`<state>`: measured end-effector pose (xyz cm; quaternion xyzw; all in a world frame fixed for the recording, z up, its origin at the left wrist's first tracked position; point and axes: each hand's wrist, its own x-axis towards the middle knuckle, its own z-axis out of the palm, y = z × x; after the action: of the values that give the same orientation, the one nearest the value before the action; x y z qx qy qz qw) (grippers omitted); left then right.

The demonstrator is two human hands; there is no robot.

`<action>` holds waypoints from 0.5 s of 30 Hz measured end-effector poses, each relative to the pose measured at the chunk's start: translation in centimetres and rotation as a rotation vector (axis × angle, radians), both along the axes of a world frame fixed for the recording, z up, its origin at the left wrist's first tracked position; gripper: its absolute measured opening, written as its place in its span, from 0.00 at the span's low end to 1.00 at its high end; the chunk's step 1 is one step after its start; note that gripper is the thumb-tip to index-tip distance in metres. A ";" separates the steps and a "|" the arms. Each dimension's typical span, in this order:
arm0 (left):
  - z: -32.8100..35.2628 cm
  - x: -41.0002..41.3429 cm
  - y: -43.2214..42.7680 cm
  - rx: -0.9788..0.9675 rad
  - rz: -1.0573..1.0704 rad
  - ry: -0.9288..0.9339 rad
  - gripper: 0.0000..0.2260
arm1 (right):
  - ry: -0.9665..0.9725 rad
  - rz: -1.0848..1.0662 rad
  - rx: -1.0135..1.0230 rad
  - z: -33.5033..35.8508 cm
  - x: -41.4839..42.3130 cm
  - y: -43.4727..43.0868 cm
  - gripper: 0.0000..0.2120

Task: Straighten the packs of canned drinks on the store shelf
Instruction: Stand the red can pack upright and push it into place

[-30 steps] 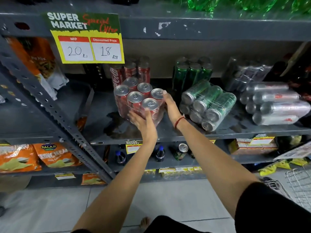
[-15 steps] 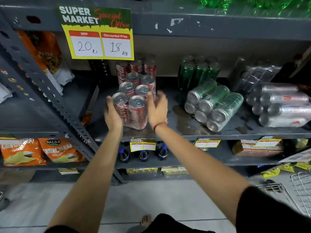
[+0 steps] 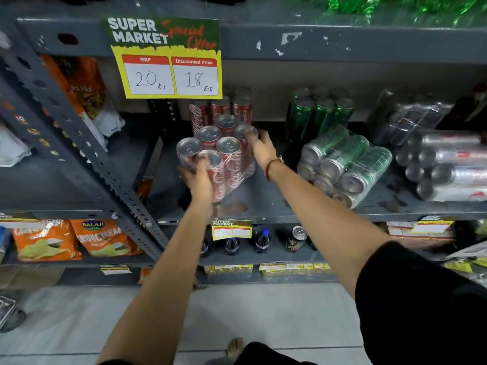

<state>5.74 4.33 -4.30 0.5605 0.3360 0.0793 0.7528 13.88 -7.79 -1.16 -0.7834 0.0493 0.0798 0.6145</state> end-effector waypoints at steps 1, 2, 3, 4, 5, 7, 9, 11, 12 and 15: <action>-0.3 0.2 1.5 -0.033 -0.074 0.002 0.46 | -0.025 -0.054 -0.015 -0.5 -0.8 0.1 0.30; -0.2 0.2 2.7 -0.041 -0.137 -0.015 0.41 | -0.046 -0.097 -0.008 -0.7 -1.9 0.3 0.28; 0.3 0.2 3.6 -0.031 -0.179 -0.046 0.33 | -0.064 -0.137 -0.004 -1.0 -2.9 0.6 0.26; 0.7 0.4 4.5 -0.013 -0.213 -0.078 0.26 | -0.068 -0.182 -0.003 -1.4 -3.8 1.0 0.24; 1.1 0.7 5.2 -0.017 -0.235 -0.102 0.20 | -0.075 -0.228 -0.007 -1.6 -4.6 1.4 0.23; 1.4 0.9 6.1 -0.015 -0.265 -0.095 0.15 | -0.089 -0.291 0.014 -2.0 -5.7 2.2 0.23; 1.6 0.9 6.3 -0.019 -0.293 -0.095 0.14 | -0.100 -0.307 0.032 -2.0 -6.1 2.6 0.24; 1.6 0.9 6.2 -0.027 -0.285 -0.093 0.13 | -0.106 -0.301 0.025 -2.0 -6.1 2.5 0.26; 1.7 0.9 6.1 -0.019 -0.278 -0.086 0.13 | -0.106 -0.285 0.025 -2.0 -6.1 2.3 0.27; 1.9 1.0 5.8 0.075 -0.204 -0.056 0.13 | -0.113 -0.207 0.047 -1.5 -6.1 0.9 0.25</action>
<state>6.71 10.13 -2.42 0.6171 0.2526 0.0304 0.7446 7.78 -6.94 -2.62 -0.7627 0.0932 -0.0270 0.6395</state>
